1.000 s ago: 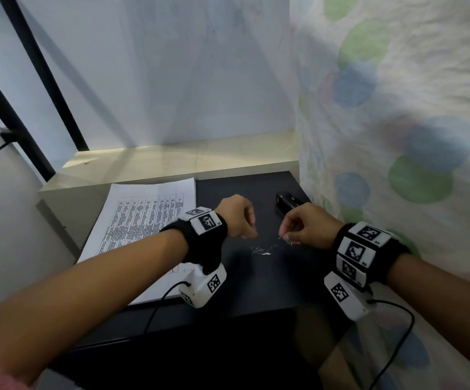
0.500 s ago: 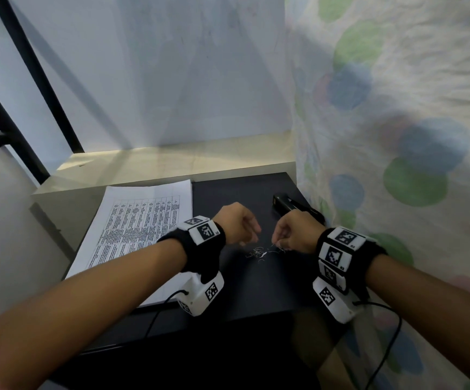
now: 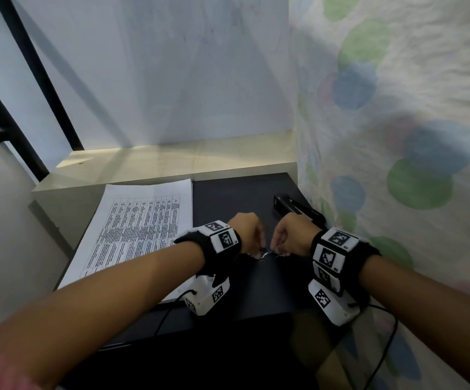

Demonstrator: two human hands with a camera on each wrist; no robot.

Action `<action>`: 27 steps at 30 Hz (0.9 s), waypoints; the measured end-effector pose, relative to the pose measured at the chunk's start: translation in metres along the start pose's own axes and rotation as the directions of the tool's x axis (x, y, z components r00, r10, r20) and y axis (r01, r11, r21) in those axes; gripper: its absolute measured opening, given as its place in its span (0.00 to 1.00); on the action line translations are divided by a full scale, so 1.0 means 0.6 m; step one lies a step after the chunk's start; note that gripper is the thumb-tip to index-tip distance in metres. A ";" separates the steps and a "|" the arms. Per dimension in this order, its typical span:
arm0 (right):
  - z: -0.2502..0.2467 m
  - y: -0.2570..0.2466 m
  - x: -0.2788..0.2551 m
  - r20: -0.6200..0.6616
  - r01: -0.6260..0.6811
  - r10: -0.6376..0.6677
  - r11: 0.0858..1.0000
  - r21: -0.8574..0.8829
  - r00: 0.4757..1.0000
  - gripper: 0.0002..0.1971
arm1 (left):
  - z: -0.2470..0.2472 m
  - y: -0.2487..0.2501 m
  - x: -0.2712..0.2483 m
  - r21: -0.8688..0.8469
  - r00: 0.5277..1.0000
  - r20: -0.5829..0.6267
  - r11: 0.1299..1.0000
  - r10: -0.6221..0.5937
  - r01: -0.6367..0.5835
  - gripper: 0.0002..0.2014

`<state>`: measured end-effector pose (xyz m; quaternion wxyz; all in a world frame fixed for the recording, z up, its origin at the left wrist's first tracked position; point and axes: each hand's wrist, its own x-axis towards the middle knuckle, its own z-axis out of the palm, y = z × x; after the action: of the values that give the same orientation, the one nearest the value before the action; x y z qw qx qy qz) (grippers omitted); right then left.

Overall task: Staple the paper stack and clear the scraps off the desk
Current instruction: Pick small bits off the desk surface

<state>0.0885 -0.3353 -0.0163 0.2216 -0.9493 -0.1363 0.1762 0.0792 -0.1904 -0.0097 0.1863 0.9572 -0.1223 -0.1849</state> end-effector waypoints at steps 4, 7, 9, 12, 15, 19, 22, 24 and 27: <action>0.000 0.002 0.001 0.009 0.016 -0.016 1.000 0.012 1.000 0.06 | -0.004 -0.004 0.007 0.003 0.999 0.046 1.000 0.009 -0.010 0.08; 0.000 0.001 0.002 0.022 0.008 -0.009 1.000 0.029 1.000 0.05 | -0.006 -0.004 0.011 0.027 0.997 0.083 1.000 0.004 -0.006 0.05; 0.000 0.000 0.002 0.028 0.007 -0.008 1.000 0.028 1.000 0.05 | -0.006 0.000 0.015 0.061 0.994 0.107 0.998 -0.004 -0.003 0.05; 0.000 -0.001 0.001 0.035 0.006 -0.007 1.000 0.022 0.999 0.05 | -0.007 0.006 0.020 0.116 0.987 0.162 0.993 -0.003 -0.016 0.07; -0.001 -0.001 0.002 0.043 0.002 -0.003 1.000 0.021 0.999 0.05 | -0.008 0.014 0.023 0.154 0.981 0.195 0.988 -0.020 -0.011 0.08; -0.001 0.000 0.003 0.050 -0.008 0.006 1.000 0.028 0.999 0.05 | -0.007 0.017 0.019 0.155 0.990 0.134 0.988 -0.046 0.025 0.10; -0.002 -0.001 0.002 0.050 0.000 -0.002 1.000 0.030 0.999 0.06 | -0.007 0.016 0.016 0.144 0.995 0.093 0.989 -0.034 0.020 0.13; -0.003 -0.001 0.001 0.051 0.003 -0.004 1.000 0.027 0.999 0.06 | -0.006 0.018 0.016 0.147 0.997 0.075 0.989 -0.022 0.011 0.12; -0.004 -0.002 -0.001 0.046 -0.002 0.001 1.000 0.024 0.999 0.07 | -0.008 0.021 0.014 0.153 0.997 0.075 0.988 -0.012 0.000 0.12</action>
<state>0.0884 -0.3352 -0.0135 0.2296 -0.9424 -0.1386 0.1999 0.0864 -0.2030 -0.0032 0.1073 0.9613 -0.1402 -0.2117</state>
